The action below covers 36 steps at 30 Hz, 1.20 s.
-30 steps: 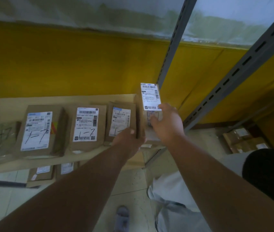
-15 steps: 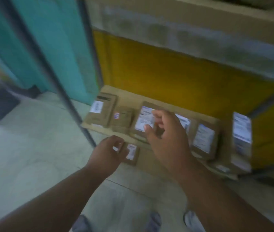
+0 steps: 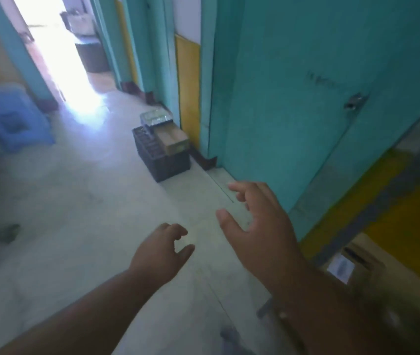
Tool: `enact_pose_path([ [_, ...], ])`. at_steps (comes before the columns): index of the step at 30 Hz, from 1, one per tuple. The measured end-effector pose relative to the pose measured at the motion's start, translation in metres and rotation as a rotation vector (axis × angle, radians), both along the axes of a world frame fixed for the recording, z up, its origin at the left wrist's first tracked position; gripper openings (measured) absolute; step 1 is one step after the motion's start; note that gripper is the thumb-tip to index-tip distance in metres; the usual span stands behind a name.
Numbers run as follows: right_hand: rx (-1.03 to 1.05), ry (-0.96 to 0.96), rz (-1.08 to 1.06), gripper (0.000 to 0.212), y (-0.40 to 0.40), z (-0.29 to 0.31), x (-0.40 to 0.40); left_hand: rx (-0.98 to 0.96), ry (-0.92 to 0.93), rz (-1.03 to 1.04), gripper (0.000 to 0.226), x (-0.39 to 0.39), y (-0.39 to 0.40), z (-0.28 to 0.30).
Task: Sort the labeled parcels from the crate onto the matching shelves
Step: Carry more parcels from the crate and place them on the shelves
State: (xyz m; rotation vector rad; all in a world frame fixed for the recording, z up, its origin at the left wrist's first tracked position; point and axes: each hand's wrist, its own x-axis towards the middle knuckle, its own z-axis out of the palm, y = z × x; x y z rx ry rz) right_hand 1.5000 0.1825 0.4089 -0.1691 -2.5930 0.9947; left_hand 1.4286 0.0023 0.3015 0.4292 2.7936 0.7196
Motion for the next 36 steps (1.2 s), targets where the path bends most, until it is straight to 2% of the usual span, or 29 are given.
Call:
enact_pose_path([
  [7,0.036,-0.007,0.152,0.043,-0.028,-0.013,-0.193,0.018,0.017,0.204,0.041,-0.155,-0.033,-0.007],
  [12,0.019,0.014,0.238,0.040,-0.064,0.004,-0.337,-0.008,0.024,0.349,0.040,-0.254,-0.087,0.007],
  [16,0.039,-0.002,0.284,0.043,-0.105,-0.008,-0.451,-0.015,0.002,0.405,0.041,-0.347,-0.130,-0.012],
  [19,0.065,-0.015,0.240,0.045,-0.123,-0.021,-0.529,-0.011,0.020,0.332,0.043,-0.443,-0.151,-0.022],
  [23,0.111,-0.026,0.119,0.044,-0.116,-0.008,-0.612,0.005,-0.023,0.223,0.045,-0.566,-0.153,-0.005],
  [26,0.128,0.044,-0.006,0.042,-0.091,0.004,-0.661,-0.025,-0.071,0.100,0.043,-0.647,-0.132,0.010],
  [30,0.110,0.036,-0.125,0.041,-0.054,-0.017,-0.729,-0.042,-0.100,-0.034,0.031,-0.748,-0.085,0.004],
  [36,0.127,-0.027,-0.114,0.041,-0.014,-0.056,-0.856,-0.078,-0.165,-0.111,0.032,-0.871,-0.036,-0.013],
])
